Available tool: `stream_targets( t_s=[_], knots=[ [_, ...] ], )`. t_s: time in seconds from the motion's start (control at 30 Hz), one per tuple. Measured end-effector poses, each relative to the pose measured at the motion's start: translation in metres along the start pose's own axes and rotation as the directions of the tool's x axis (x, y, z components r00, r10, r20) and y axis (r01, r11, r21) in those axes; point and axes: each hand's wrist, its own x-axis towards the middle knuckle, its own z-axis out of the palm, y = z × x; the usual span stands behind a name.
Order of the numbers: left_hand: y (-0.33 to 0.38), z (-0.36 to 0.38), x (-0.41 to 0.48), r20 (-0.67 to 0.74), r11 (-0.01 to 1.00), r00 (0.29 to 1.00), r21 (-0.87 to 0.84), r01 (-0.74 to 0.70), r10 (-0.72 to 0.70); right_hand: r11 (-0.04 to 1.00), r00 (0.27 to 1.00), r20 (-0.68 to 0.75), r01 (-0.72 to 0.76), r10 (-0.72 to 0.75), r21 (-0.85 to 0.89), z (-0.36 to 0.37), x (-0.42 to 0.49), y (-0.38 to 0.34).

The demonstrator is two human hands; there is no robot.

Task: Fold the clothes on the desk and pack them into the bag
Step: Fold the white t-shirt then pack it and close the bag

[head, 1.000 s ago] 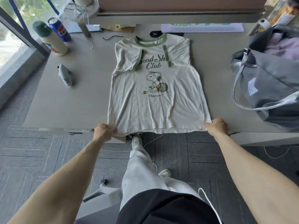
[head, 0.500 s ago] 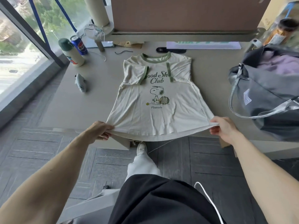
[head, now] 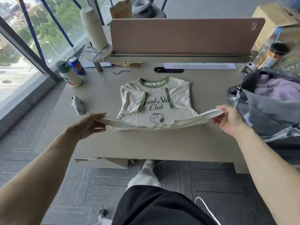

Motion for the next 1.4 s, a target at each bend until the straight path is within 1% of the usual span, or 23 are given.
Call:
stream_targets(
  t_s=[0.1,0.33,0.53,0.73,0.87,0.97,1.07,1.1,1.13,1.17,1.2,1.23,1.27,1.3,1.33,1.37,1.4],
  knots=[
    [0.028,0.012,0.034,-0.050,0.996,0.999,-0.091,-0.020,0.015,1.000,1.000,-0.030,0.004,-0.004,-0.006,0.024,0.030,-0.019],
    [0.077,0.019,0.124,-0.086,0.954,0.996,-0.298,0.012,-0.040,0.998,0.990,-0.132,-0.035,0.041,0.045,0.068,0.112,-0.055],
    [0.100,0.027,0.207,-0.082,0.932,0.991,-0.354,0.074,-0.110,0.991,0.967,-0.231,-0.089,0.110,0.097,0.096,0.182,-0.070],
    [0.101,0.035,0.274,-0.091,0.896,0.979,-0.426,0.128,-0.184,0.983,0.926,-0.334,-0.152,0.177,0.098,0.107,0.244,-0.062],
    [0.098,0.038,0.305,-0.071,0.881,0.975,-0.446,0.156,-0.208,0.979,0.908,-0.379,-0.131,0.181,0.153,0.110,0.271,-0.057],
    [0.094,0.037,0.318,-0.049,0.864,0.982,-0.484,0.138,-0.185,0.979,0.920,-0.360,-0.092,0.154,0.182,0.111,0.283,-0.054],
    [0.087,0.037,0.325,-0.063,0.854,0.990,-0.514,0.077,-0.127,0.981,0.955,-0.270,-0.070,0.119,0.183,0.108,0.291,-0.048],
    [0.083,0.038,0.327,-0.103,0.860,0.991,-0.510,0.019,-0.083,0.985,0.961,-0.256,-0.064,0.104,0.162,0.108,0.294,-0.046],
    [0.079,0.042,0.327,-0.166,0.893,0.986,-0.445,-0.066,-0.010,0.992,0.961,-0.264,-0.057,0.084,0.111,0.110,0.296,-0.042],
    [0.075,0.046,0.325,-0.234,0.946,0.967,-0.281,-0.164,0.098,0.999,0.955,-0.293,-0.044,0.046,0.014,0.112,0.299,-0.036],
    [0.069,0.053,0.323,-0.266,0.966,0.934,-0.033,-0.258,0.240,0.989,0.946,-0.322,-0.018,-0.029,-0.144,0.115,0.300,-0.030],
    [0.064,0.061,0.319,-0.215,0.918,0.900,0.210,-0.337,0.380,0.936,0.943,-0.306,0.014,-0.129,-0.350,0.117,0.302,-0.023],
    [0.060,0.072,0.314,-0.093,0.827,0.878,0.393,-0.402,0.470,0.825,0.956,-0.214,0.046,-0.199,-0.564,0.121,0.303,-0.015],
    [0.057,0.085,0.308,0.076,0.722,0.859,0.507,-0.470,0.506,0.671,0.978,-0.072,0.080,-0.196,-0.737,0.127,0.301,-0.007],
    [0.055,0.098,0.306,0.248,0.588,0.829,0.605,-0.537,0.501,0.504,0.990,0.075,0.127,-0.123,-0.854,0.135,0.298,0.002],
    [0.053,0.110,0.306,0.401,0.430,0.778,0.666,-0.610,0.483,0.346,0.981,0.195,0.191,-0.025,-0.919,0.142,0.296,0.010],
    [0.049,0.120,0.310,0.517,0.271,0.723,0.694,-0.668,0.459,0.220,0.956,0.290,0.276,0.033,-0.935,0.146,0.297,0.019]
  ],
)
